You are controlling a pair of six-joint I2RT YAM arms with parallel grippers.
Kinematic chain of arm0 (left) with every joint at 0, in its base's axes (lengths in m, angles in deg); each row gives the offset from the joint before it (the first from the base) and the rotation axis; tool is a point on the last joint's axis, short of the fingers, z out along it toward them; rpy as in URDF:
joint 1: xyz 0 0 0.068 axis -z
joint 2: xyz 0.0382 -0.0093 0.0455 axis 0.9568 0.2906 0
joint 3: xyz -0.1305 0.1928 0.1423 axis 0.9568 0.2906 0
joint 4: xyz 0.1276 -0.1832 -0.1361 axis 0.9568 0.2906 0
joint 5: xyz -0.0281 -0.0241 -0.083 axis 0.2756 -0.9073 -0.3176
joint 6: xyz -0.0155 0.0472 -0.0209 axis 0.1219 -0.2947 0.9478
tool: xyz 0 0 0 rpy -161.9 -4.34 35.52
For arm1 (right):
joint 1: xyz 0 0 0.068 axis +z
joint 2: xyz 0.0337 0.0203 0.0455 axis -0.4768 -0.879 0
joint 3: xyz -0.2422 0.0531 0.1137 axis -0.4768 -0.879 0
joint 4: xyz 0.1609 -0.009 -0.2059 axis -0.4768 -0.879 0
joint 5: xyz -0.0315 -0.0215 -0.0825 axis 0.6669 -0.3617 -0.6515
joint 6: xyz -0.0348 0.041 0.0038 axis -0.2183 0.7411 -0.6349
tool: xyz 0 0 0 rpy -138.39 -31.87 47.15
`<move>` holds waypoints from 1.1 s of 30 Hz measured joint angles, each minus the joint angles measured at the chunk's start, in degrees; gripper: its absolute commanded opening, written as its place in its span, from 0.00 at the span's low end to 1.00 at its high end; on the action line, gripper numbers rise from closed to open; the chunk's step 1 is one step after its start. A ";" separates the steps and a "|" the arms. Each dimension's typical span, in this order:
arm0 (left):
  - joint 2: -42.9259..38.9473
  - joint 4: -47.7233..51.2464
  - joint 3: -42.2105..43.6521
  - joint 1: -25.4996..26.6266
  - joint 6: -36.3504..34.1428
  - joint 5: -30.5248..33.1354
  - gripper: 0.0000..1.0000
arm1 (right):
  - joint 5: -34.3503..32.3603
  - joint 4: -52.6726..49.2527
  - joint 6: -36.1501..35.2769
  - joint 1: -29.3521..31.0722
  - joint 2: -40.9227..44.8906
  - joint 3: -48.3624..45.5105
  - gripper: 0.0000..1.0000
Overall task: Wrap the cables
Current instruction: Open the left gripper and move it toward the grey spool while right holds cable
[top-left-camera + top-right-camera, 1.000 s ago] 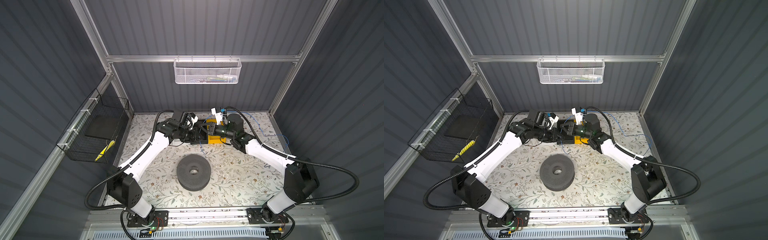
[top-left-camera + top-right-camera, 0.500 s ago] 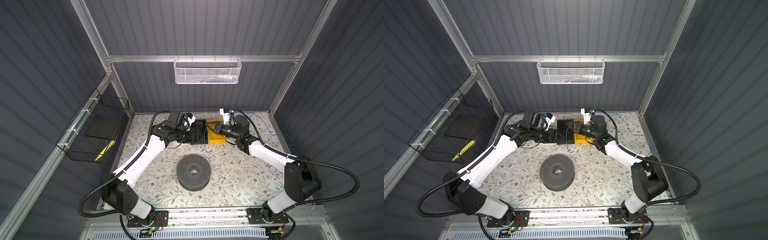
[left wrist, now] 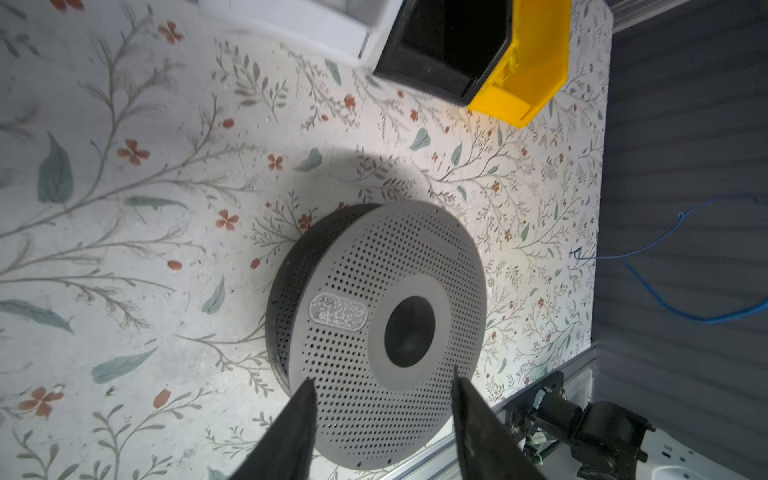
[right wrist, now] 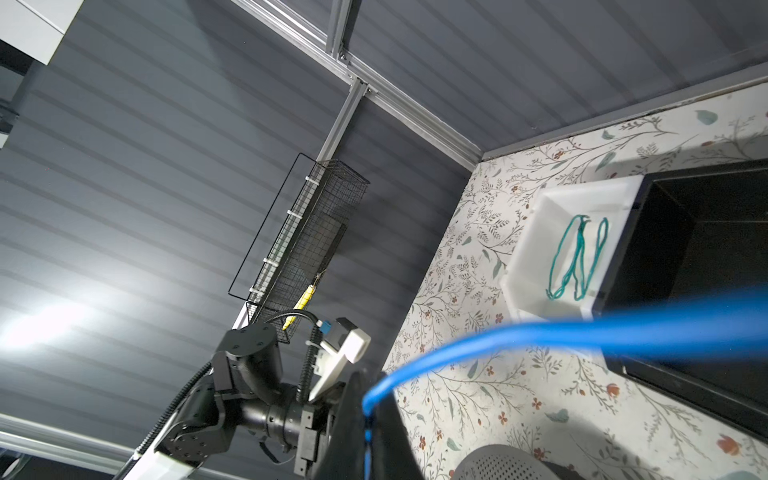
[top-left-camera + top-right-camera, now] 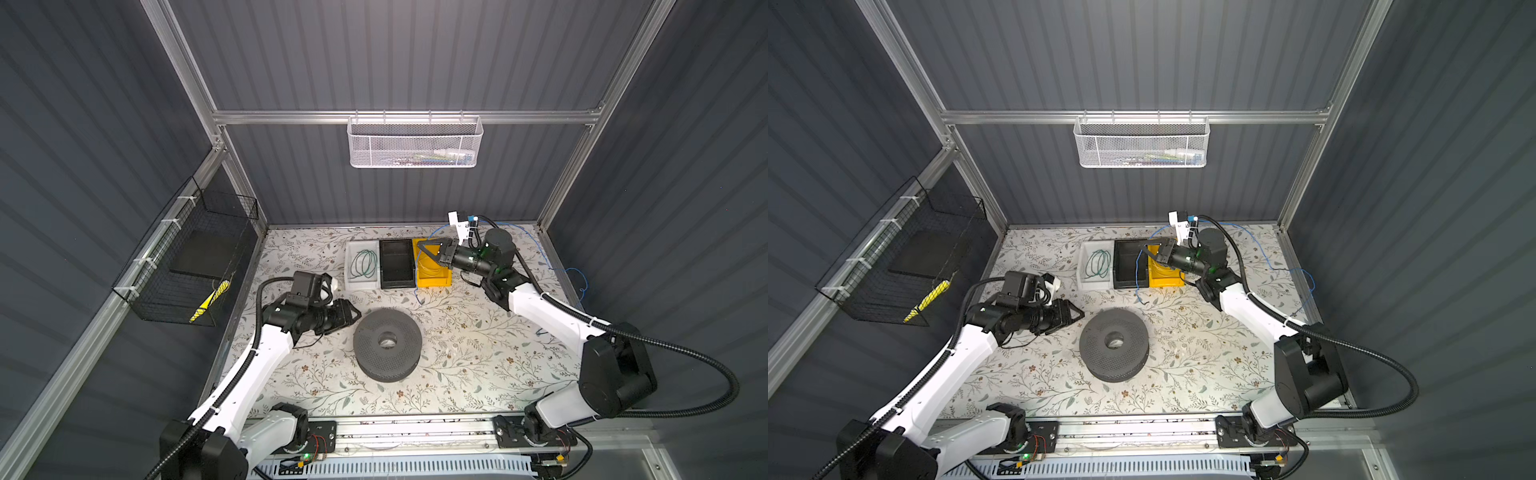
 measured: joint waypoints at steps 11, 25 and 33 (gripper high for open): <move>-4.35 -7.72 13.14 -0.07 3.41 -6.08 0.66 | 2.32 -0.74 0.35 0.00 1.18 0.00 0.00; -1.40 -26.77 23.04 -0.07 8.39 -13.09 0.57 | 2.54 -0.72 0.42 0.04 1.40 0.00 0.00; 2.01 -42.21 28.50 -0.07 13.70 -16.20 0.54 | 2.51 -0.70 0.39 0.04 1.40 -0.04 0.00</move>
